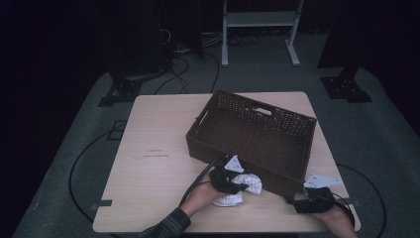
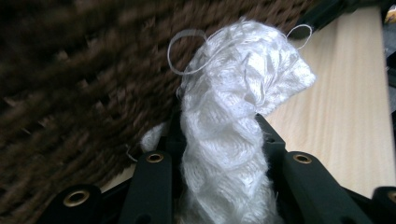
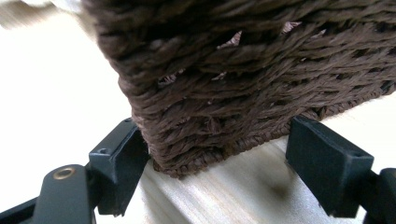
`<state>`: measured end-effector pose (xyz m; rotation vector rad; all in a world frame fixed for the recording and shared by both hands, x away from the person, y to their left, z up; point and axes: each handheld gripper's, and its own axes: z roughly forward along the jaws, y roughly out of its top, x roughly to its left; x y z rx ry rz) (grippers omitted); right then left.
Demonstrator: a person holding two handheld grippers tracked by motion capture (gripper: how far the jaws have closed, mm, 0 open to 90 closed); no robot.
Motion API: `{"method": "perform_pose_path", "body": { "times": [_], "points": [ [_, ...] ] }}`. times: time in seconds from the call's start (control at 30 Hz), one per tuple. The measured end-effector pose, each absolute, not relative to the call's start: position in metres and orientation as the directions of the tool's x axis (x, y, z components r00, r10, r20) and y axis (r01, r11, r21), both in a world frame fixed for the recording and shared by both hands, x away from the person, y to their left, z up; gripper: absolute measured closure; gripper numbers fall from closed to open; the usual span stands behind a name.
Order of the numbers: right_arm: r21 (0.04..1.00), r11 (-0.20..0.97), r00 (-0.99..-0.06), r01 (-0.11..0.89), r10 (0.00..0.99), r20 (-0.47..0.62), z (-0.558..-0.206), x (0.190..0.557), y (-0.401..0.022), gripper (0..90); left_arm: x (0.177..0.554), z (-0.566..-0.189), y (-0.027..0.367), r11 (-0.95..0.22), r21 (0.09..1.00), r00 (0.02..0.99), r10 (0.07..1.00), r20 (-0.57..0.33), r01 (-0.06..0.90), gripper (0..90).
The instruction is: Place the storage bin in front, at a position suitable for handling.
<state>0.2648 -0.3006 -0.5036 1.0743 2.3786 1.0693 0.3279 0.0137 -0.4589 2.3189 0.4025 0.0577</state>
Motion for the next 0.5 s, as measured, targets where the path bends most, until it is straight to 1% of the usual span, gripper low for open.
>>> {"method": "perform_pose_path", "body": {
  "times": [0.5],
  "points": [
    [0.743, 0.437, -0.666, 0.506, 0.746, 0.014, -0.504, 0.265, -0.301, 20.8, 0.322, -0.422, 0.013, -0.574, 0.783, 0.957, 0.275, -0.092, 0.239, 66.6]
  ]
}}
